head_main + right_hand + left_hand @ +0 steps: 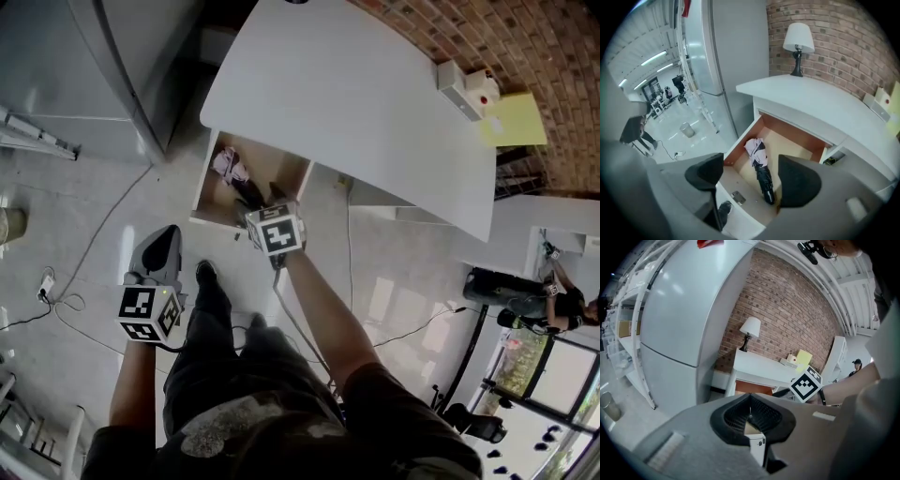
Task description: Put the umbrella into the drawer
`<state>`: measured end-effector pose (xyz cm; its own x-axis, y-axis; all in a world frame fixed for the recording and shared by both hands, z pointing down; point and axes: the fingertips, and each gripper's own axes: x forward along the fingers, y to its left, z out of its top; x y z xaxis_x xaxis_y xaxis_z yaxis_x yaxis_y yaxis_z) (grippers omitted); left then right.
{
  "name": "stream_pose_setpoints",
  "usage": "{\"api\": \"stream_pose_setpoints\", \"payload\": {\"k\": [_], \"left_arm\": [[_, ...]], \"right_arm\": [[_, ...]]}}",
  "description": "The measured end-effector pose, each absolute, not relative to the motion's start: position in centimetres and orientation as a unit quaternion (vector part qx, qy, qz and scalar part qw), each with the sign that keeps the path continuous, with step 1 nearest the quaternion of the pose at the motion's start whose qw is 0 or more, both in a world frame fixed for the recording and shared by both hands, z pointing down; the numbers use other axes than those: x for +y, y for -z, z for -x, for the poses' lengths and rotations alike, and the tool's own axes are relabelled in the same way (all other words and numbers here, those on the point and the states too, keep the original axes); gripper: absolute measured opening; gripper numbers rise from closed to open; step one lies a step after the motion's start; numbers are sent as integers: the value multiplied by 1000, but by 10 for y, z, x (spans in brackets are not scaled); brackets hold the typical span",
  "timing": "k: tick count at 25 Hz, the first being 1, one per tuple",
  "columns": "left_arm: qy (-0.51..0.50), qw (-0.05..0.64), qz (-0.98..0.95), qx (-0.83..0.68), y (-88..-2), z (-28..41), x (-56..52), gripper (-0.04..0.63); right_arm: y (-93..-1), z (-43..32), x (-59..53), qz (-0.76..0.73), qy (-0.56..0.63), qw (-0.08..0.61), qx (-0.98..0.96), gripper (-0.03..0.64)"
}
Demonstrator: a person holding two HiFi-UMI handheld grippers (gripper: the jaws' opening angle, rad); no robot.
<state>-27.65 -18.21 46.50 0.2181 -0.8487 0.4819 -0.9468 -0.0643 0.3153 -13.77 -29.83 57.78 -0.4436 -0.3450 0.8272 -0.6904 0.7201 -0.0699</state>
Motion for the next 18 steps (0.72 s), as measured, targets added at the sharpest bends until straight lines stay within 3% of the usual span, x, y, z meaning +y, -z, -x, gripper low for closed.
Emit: {"api": "stream_pose_setpoints", "payload": {"k": [8, 10, 13, 18], "left_arm": [[-96, 238, -758, -599, -420, 222, -193, 11], [-95, 227, -763, -598, -408, 208, -189, 11], [-95, 211, -771, -593, -390, 185, -180, 11], [-93, 186, -775, -597, -363, 155, -159, 11]], "right_arm": [[-498, 104, -295, -349, -206, 335, -850, 340], [-479, 92, -289, -357, -205, 315, -855, 286], [-450, 74, -278, -367, -202, 281, -863, 271], [-403, 27, -260, -404, -201, 236, -861, 139]]}}
